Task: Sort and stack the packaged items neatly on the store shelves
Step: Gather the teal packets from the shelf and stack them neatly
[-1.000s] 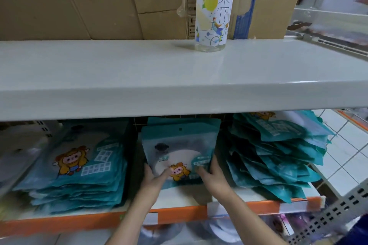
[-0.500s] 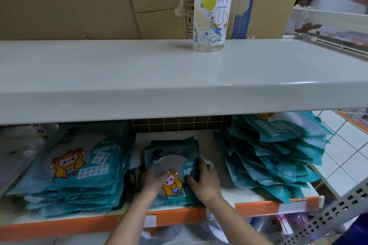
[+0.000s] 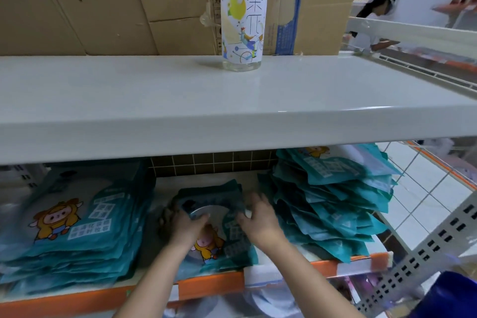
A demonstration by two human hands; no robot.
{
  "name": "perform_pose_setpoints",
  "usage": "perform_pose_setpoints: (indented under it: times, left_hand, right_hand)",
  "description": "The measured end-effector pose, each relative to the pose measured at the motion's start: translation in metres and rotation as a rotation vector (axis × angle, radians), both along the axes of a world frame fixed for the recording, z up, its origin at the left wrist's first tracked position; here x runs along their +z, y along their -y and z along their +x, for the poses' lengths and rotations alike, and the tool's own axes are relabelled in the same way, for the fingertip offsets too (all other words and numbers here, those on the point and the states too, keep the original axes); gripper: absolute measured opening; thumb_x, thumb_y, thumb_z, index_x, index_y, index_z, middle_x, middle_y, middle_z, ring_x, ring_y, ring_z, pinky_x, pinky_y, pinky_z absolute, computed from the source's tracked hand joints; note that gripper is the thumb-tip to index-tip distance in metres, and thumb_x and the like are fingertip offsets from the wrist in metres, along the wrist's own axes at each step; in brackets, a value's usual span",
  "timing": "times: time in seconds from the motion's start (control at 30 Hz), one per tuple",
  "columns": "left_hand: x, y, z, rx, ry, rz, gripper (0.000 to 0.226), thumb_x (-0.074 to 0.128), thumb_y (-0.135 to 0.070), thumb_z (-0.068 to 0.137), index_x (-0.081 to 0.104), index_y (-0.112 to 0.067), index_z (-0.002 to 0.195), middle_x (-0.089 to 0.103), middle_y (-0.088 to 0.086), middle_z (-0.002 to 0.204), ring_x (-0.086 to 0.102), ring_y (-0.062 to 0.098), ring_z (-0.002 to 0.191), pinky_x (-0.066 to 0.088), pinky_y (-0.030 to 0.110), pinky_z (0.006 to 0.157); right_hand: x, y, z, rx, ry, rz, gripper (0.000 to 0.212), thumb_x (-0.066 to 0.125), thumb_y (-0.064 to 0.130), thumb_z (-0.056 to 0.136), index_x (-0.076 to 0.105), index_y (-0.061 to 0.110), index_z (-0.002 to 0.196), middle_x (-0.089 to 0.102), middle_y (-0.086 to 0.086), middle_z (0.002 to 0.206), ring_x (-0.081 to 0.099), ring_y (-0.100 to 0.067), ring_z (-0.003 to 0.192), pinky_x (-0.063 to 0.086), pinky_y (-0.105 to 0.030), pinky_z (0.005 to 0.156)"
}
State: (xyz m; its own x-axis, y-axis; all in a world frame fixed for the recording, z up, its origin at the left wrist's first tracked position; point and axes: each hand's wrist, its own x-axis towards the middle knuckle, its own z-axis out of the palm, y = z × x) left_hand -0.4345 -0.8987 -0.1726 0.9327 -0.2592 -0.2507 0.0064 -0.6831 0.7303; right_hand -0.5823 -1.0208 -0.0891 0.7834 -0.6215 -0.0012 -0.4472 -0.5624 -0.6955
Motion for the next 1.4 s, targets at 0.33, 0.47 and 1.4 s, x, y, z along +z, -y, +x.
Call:
perform_pose_setpoints:
  times: [0.33, 0.47, 1.4]
  left_hand:
    - [0.159, 0.106, -0.074, -0.248, 0.199, -0.449, 0.042, 0.057, -0.044, 0.091, 0.062, -0.015, 0.12, 0.063, 0.001, 0.12, 0.057, 0.02, 0.113, 0.044, 0.033, 0.099]
    - [0.191, 0.135, -0.093, -0.407, 0.231, -0.569, 0.019, 0.049, -0.029, 0.099, 0.059, -0.02, 0.113, 0.061, -0.006, 0.108, 0.054, 0.005, 0.096, 0.04, 0.02, 0.088]
    - [0.176, 0.128, -0.114, -0.295, -0.337, -0.561, 0.021, 0.055, -0.022, 0.091, 0.06, -0.008, 0.106, 0.067, 0.011, 0.097, 0.066, 0.027, 0.09, 0.055, 0.036, 0.078]
  right_hand:
    - [0.118, 0.061, -0.071, -0.088, 0.573, 0.041, 0.011, 0.058, 0.02, 0.091, 0.061, 0.018, 0.081, 0.069, -0.001, 0.073, 0.068, -0.019, 0.067, 0.057, -0.04, 0.067]
    - [0.137, 0.082, -0.093, -0.193, 0.674, 0.267, 0.014, 0.057, 0.012, 0.091, 0.063, 0.002, 0.084, 0.069, -0.016, 0.073, 0.068, -0.025, 0.059, 0.056, -0.036, 0.057]
    - [0.07, 0.175, -0.107, -0.71, -0.004, -0.012, 0.088, 0.06, 0.077, 0.05, 0.053, 0.015, 0.112, 0.062, -0.006, 0.101, 0.06, -0.029, 0.094, 0.054, -0.043, 0.079]
